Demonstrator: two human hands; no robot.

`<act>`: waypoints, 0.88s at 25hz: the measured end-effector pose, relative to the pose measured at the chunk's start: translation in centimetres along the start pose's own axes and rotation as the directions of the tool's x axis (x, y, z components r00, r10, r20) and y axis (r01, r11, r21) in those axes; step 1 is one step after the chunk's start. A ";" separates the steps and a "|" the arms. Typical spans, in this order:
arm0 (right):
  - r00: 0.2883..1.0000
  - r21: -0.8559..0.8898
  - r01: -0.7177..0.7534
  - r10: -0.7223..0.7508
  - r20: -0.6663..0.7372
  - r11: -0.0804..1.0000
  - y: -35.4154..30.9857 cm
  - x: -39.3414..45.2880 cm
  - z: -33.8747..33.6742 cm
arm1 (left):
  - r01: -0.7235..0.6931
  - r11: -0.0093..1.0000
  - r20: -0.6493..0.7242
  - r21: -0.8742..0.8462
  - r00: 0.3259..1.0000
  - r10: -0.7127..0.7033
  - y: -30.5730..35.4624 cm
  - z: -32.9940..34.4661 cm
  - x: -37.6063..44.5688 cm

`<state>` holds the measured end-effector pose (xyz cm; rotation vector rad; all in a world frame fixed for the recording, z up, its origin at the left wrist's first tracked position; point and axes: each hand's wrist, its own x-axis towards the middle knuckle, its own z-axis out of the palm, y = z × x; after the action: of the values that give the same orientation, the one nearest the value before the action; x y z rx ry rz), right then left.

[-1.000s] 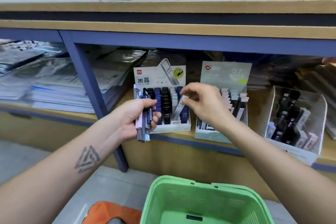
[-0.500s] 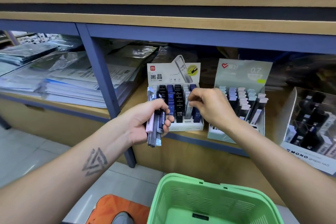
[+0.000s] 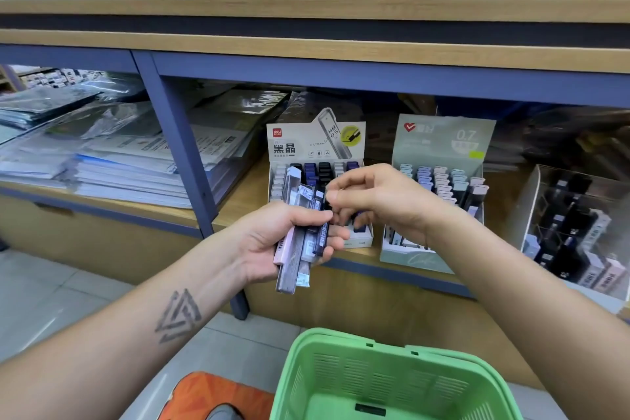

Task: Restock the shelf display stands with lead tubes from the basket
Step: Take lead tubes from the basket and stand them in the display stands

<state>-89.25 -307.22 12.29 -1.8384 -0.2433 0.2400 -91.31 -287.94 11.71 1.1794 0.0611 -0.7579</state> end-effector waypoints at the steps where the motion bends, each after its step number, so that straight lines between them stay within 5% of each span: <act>1: 0.999 0.024 -0.032 0.032 0.020 0.999 0.2 -0.2 -0.2 | -0.009 1.000 0.003 0.014 1.000 0.009 0.0 0.1 0.0; 6: 0.992 0.130 -0.125 0.126 0.001 0.984 0.8 -0.9 -0.9 | -0.049 0.998 0.006 0.034 0.999 0.049 0.0 1.4 0.3; 14: 0.994 0.391 -0.023 0.062 -0.088 0.920 0.7 -5.4 -6.7 | 0.028 1.000 0.138 0.010 0.990 -0.030 -0.3 5.5 1.4; 22: 0.970 0.288 0.051 0.021 -0.242 0.956 2.0 -11.0 -11.6 | -0.093 0.986 0.074 0.138 0.994 0.084 -2.2 11.4 4.3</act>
<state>-96.38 -321.55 13.97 -1.5525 -0.0462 0.0348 -93.08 -300.17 12.79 1.2808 -0.1027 -0.7325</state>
